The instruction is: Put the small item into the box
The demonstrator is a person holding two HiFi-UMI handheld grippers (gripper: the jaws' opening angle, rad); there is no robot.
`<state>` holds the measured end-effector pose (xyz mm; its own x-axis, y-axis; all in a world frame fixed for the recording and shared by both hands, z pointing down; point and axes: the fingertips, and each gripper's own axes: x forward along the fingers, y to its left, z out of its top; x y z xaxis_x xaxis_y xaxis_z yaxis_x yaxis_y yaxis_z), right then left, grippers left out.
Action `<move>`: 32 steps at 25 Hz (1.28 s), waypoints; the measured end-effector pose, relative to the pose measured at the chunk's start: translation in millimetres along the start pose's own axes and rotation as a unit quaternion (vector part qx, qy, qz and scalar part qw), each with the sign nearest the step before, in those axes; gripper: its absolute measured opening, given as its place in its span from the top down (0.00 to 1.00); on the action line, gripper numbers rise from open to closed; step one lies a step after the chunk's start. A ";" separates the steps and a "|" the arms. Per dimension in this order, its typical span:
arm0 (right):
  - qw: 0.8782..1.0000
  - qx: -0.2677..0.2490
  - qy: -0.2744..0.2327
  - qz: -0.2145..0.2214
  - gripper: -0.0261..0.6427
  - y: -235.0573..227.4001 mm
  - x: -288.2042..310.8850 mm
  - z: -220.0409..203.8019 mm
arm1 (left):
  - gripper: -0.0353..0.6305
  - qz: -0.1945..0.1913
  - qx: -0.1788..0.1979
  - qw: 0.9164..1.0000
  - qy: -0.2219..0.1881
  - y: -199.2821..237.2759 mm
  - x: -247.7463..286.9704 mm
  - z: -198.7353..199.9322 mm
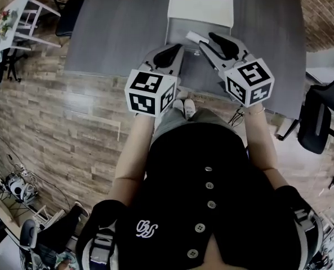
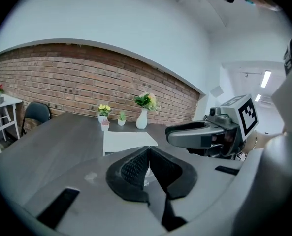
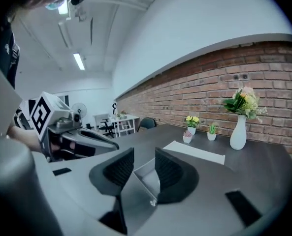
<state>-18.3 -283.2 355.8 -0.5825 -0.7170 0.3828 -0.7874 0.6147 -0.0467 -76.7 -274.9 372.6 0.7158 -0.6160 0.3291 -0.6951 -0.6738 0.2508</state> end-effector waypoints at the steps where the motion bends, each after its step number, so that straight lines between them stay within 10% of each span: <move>1: 1.000 0.001 -0.008 0.006 0.78 3.8 -5.5 3.5 | 0.93 -0.003 0.006 1.000 0.000 -2.6 -0.8 2.0; 10: 0.999 0.020 -0.035 0.023 0.96 30.3 -27.0 1.9 | 0.93 -0.017 0.032 0.999 0.014 -21.6 -3.6 -4.1; 32: 0.997 0.058 -0.046 0.021 0.96 37.3 -25.2 -11.8 | 0.93 -0.012 0.050 0.998 0.037 -23.5 7.4 -14.7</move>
<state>-30.7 -238.3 355.3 -0.6266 -0.7221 0.2932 -0.7774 0.6059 -0.1689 -56.1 -257.6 382.6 0.7222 -0.5702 0.3915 -0.6654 -0.7273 0.1683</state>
